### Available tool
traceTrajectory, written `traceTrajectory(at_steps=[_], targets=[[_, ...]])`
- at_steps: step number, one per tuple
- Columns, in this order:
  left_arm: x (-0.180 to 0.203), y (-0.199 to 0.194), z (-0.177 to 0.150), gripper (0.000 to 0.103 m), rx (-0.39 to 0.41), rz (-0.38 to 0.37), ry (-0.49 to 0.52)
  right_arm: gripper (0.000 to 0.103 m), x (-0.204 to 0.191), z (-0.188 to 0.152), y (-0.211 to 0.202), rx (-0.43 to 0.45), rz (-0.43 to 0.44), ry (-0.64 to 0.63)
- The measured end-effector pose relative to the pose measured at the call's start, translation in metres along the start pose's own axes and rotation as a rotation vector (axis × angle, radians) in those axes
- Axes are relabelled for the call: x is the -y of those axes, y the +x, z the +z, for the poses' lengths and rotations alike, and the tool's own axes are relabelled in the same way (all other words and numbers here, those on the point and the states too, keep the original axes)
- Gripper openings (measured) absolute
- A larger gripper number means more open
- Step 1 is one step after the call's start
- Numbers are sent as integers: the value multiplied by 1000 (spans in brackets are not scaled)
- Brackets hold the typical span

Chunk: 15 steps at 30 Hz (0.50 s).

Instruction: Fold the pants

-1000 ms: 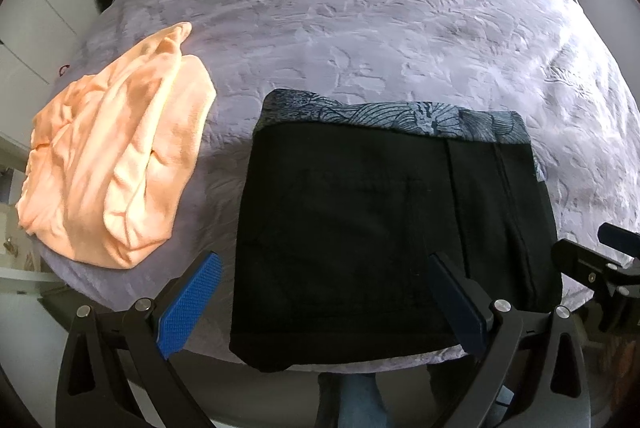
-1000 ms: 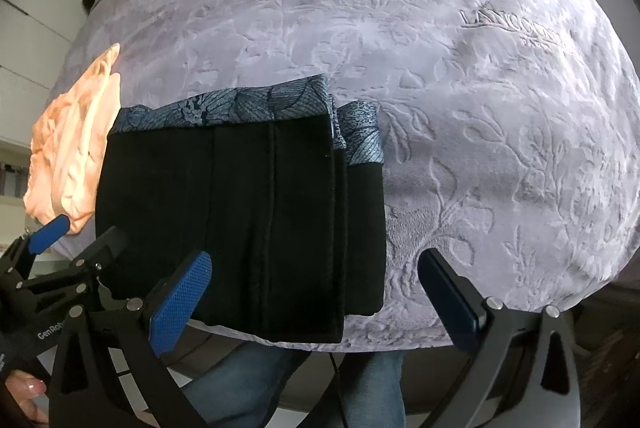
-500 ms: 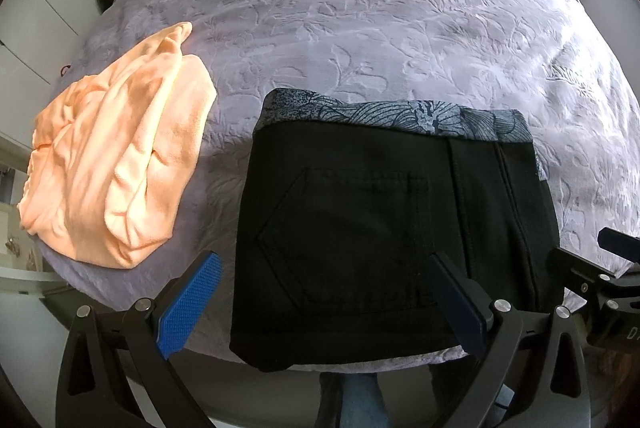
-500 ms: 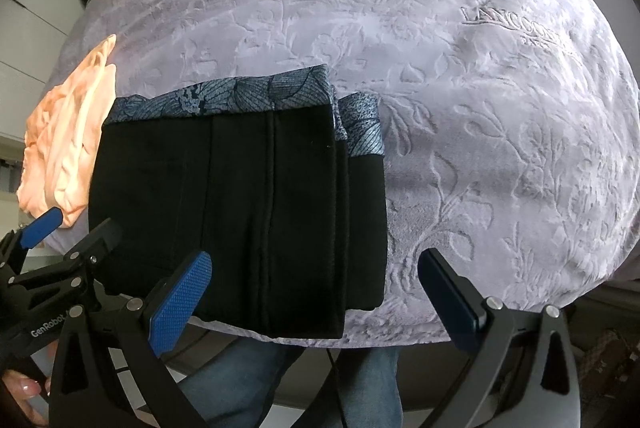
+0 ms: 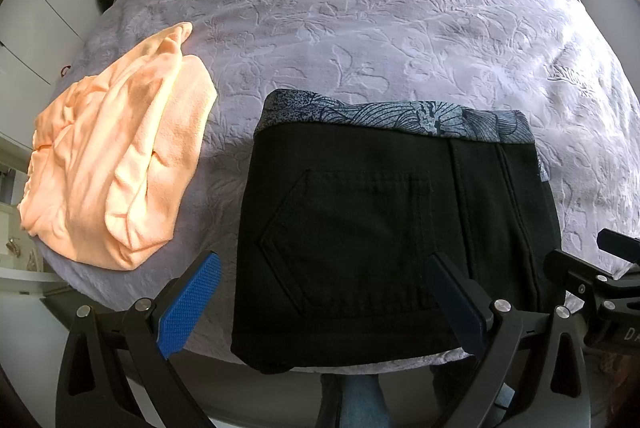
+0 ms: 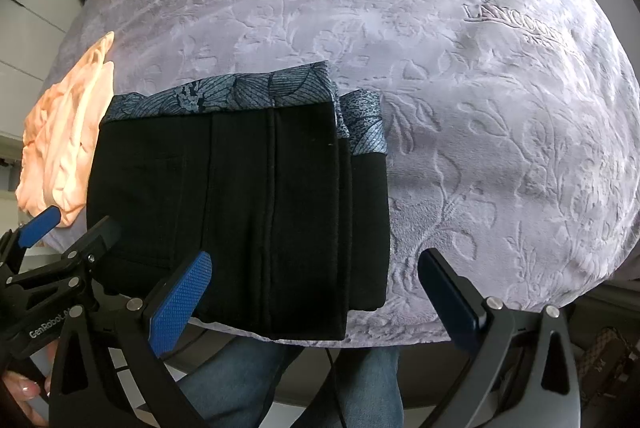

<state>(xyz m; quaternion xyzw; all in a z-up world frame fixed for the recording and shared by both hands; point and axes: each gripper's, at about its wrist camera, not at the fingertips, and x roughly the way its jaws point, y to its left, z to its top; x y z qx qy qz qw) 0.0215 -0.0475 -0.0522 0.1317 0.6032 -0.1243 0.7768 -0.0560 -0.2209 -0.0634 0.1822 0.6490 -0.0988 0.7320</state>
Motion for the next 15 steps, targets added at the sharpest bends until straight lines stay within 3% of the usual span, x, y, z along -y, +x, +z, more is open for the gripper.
traceTrajectory(at_steps=[15], targets=[[2, 1, 0, 103, 1, 1, 1, 103, 2, 1, 2, 0, 0, 1]])
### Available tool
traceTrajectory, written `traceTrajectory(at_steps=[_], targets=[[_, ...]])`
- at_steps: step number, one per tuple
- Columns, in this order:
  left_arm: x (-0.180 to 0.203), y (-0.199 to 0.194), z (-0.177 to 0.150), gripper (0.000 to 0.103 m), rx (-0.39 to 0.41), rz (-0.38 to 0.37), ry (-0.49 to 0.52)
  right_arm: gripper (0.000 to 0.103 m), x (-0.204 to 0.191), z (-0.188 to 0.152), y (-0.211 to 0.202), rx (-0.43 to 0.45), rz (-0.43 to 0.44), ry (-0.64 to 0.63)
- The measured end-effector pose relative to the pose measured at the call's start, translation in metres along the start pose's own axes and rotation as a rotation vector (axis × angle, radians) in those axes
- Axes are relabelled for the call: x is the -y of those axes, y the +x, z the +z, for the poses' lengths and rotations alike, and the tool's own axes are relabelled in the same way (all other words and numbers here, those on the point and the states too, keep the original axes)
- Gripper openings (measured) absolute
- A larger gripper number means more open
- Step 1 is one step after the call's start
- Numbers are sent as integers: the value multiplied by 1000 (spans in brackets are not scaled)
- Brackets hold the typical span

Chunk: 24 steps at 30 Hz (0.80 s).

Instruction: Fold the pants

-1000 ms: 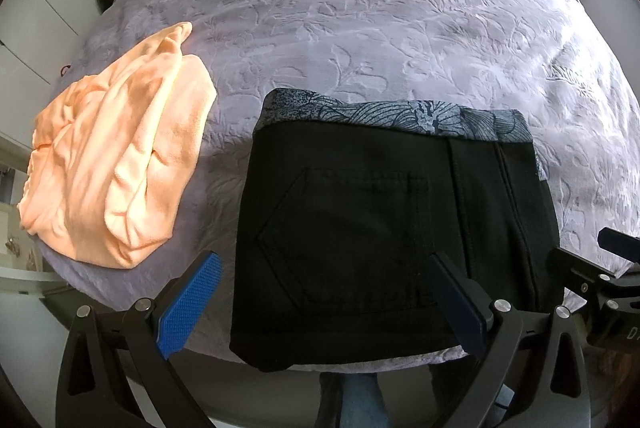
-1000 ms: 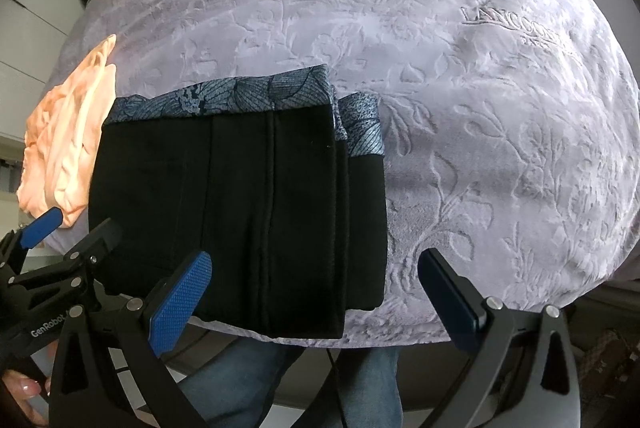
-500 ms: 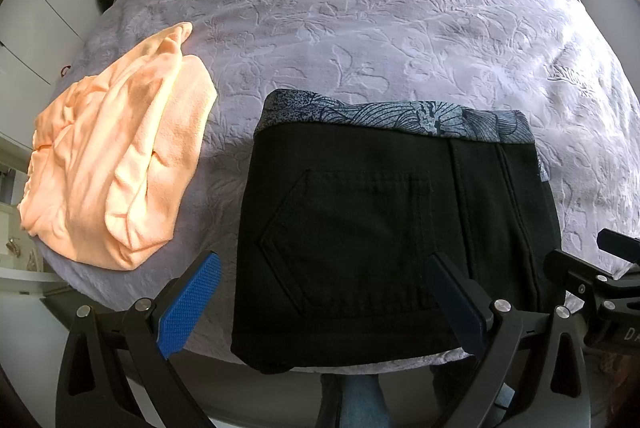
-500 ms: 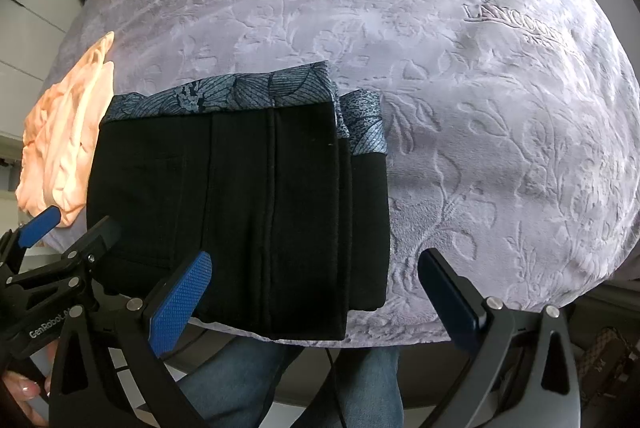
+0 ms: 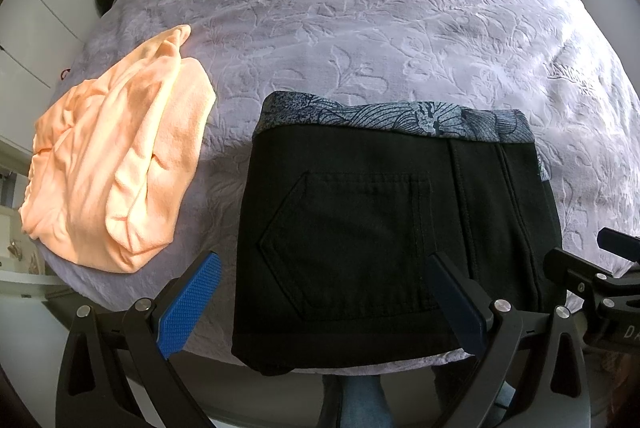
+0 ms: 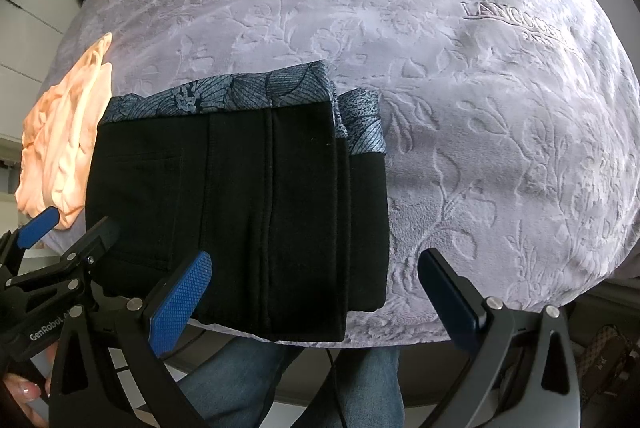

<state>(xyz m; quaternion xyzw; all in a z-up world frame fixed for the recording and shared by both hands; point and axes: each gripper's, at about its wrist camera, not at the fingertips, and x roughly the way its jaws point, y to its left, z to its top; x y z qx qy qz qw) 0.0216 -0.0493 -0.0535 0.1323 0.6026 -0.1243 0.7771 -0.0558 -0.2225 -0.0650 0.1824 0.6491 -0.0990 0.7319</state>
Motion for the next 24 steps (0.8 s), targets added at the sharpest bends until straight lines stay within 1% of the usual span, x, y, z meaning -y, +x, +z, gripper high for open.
traceTrajectory(at_steps=[24], targets=[[-1, 1, 1, 103, 1, 1, 10, 103, -1, 1, 2, -7, 1, -14]])
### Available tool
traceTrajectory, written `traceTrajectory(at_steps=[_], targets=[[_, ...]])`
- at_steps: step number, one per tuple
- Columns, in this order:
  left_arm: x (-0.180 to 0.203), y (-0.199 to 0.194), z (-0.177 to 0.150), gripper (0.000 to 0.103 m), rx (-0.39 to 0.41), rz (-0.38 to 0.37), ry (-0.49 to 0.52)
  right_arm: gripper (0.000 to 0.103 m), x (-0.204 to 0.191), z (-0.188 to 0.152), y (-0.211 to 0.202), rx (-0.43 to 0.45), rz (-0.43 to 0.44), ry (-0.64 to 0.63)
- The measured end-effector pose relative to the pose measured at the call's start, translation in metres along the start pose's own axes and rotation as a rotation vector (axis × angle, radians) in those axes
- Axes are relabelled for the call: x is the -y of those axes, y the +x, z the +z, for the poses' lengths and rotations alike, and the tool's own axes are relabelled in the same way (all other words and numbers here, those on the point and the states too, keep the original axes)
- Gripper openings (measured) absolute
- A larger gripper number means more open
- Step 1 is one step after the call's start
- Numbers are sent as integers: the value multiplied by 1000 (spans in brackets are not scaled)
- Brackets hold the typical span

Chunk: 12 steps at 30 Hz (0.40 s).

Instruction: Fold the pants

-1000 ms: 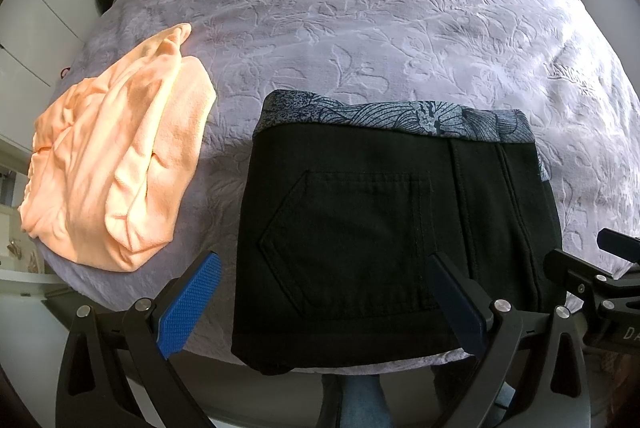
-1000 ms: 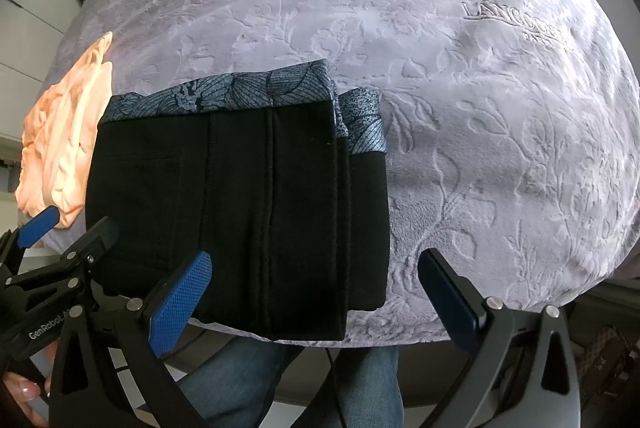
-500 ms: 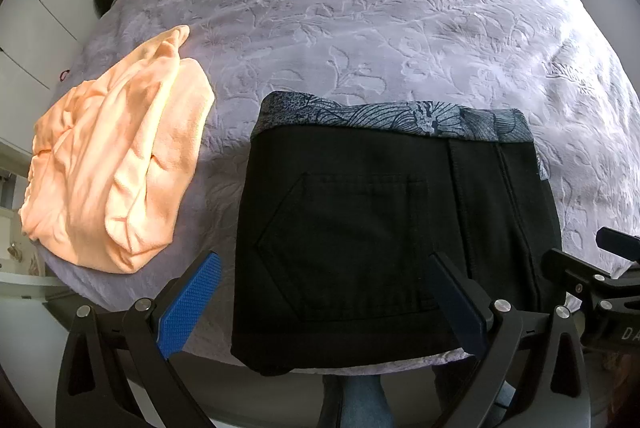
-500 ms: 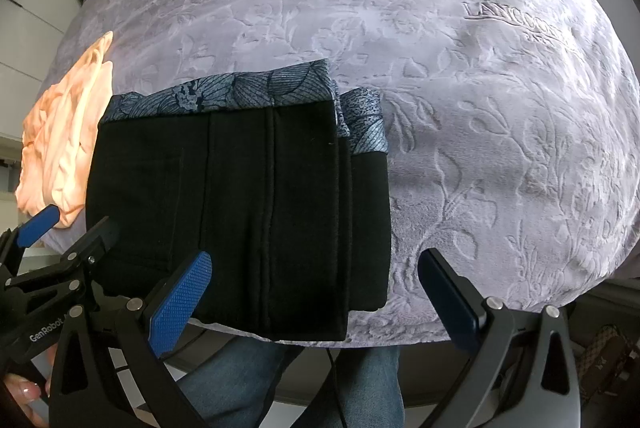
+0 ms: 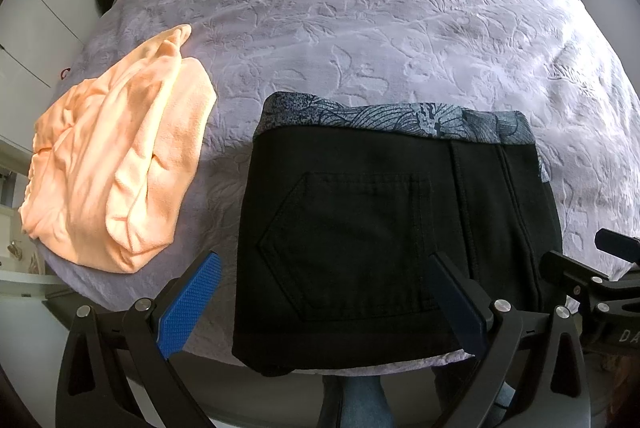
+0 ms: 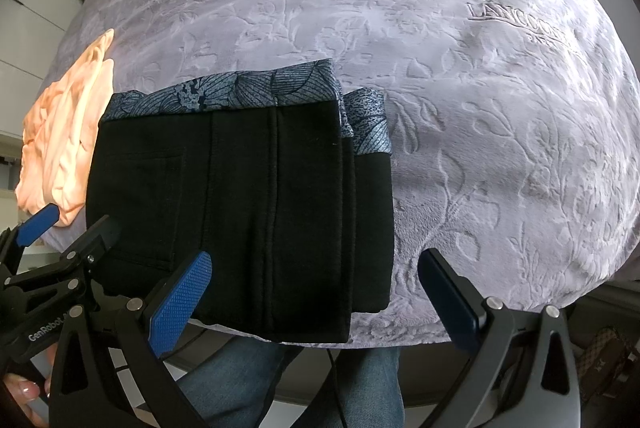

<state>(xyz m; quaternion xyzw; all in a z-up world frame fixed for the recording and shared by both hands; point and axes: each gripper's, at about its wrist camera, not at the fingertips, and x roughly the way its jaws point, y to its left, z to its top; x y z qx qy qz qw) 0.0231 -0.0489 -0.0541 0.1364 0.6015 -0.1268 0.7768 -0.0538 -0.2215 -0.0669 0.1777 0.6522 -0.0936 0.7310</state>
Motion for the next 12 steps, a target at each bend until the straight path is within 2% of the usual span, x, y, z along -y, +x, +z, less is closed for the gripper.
traceTrajectory(at_steps=[12], targets=[[-1, -2, 1, 103, 15, -6, 3, 103, 0, 2, 1, -3, -2, -4]])
